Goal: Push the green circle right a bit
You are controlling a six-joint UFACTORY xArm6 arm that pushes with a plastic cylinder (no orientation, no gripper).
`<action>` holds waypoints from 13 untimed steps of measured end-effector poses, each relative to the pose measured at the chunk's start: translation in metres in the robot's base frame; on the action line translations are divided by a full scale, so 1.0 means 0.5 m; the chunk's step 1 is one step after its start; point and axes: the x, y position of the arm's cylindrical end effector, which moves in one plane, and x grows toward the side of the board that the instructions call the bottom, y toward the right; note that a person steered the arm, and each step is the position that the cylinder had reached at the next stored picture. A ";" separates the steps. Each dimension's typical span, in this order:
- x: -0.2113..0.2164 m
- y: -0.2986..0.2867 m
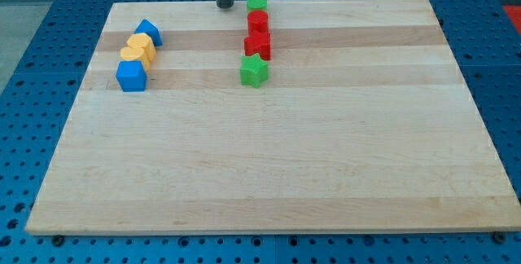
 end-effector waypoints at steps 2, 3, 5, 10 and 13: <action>0.002 0.000; 0.003 0.000; 0.003 0.001; 0.012 0.311; 0.035 0.194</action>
